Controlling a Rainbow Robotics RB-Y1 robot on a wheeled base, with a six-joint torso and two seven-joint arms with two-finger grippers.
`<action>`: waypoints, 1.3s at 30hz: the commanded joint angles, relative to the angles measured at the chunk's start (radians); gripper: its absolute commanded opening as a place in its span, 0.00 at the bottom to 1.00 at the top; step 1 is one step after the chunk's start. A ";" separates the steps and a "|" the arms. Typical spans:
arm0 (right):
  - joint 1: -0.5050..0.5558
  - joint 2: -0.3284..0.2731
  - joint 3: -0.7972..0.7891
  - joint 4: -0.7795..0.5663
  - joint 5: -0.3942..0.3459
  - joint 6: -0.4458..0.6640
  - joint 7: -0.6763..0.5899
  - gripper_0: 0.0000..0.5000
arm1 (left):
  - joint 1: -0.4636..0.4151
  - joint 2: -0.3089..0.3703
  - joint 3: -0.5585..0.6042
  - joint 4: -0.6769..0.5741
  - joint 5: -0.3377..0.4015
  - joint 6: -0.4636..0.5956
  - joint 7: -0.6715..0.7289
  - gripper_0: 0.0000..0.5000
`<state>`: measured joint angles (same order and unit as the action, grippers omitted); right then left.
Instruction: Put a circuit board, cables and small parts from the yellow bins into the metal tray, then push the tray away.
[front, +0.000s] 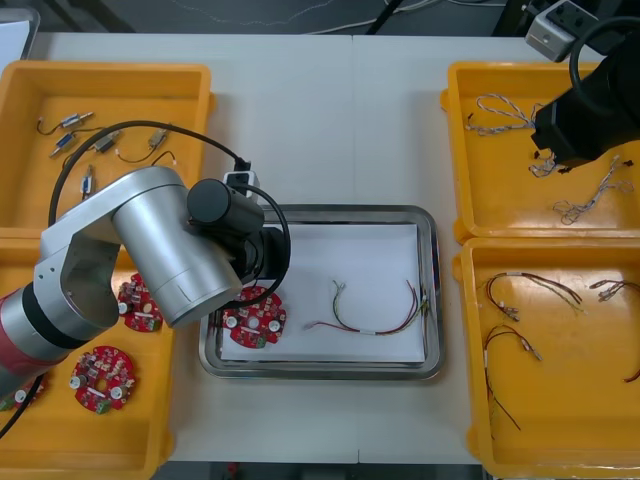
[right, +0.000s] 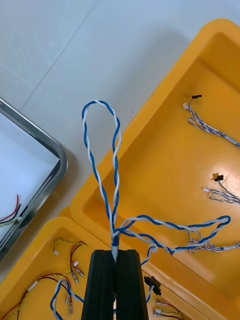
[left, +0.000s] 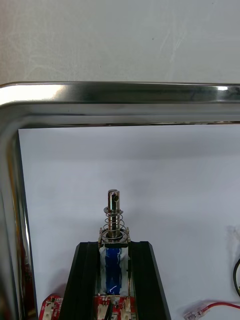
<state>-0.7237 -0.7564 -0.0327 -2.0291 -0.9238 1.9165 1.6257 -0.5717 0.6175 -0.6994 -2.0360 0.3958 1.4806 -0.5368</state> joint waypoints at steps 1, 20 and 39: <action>0.040 -0.046 -0.035 -0.079 -0.024 0.003 0.046 0.00 | -0.039 -0.019 -0.022 0.013 -0.025 -0.046 0.046 0.00; 0.084 -0.055 -0.046 -0.098 -0.009 0.003 0.049 0.00 | -0.037 -0.018 -0.054 0.106 -0.077 -0.135 0.040 0.00; 0.084 -0.049 -0.044 -0.054 0.022 0.003 0.074 0.00 | -0.034 -0.021 -0.063 0.111 -0.095 -0.140 0.044 0.00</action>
<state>-0.6424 -0.7744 -0.0448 -2.0791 -0.8957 1.9166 1.6800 -0.5718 0.6164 -0.7429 -1.9137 0.3156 1.3519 -0.5368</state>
